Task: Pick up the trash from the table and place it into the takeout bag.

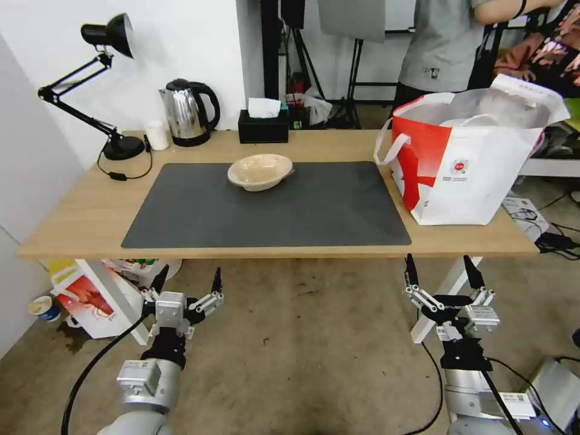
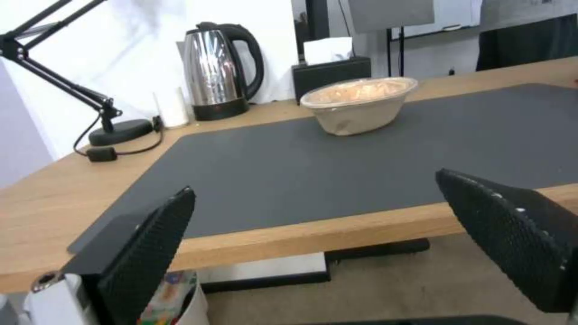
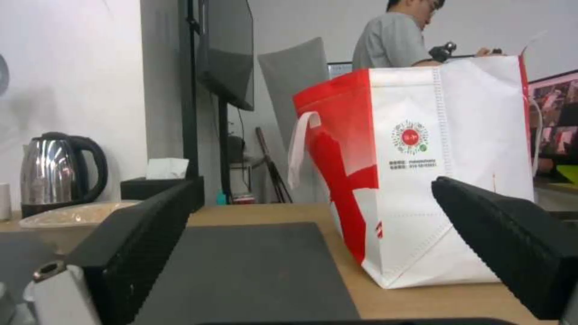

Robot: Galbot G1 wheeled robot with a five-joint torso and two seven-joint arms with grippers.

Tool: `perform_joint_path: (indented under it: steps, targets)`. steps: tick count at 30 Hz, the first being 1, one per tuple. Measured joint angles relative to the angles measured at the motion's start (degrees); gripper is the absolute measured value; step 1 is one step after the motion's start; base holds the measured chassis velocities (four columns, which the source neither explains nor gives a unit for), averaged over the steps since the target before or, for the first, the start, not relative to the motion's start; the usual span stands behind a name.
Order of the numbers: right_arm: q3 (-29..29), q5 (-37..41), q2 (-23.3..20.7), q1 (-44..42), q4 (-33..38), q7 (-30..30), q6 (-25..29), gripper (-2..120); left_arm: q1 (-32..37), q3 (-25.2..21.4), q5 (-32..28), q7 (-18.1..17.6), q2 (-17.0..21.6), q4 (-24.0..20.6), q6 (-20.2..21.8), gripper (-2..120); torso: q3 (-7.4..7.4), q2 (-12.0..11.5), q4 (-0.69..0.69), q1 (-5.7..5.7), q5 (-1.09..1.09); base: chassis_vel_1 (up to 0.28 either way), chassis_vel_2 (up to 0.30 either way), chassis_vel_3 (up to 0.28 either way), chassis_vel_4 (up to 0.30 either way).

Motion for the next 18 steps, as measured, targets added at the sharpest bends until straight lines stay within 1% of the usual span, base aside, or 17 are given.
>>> perform_joint_path:
  steps: [18]
  targets:
    - [0.01, -0.05, 0.00, 0.00, -0.05, 0.02, -0.03, 100, 0.01, 0.00, 0.00, 0.00, 0.00, 0.00, 0.00, 100, 0.00, 0.00, 0.00, 0.00, 0.00, 0.000, 0.000, 0.000, 0.000]
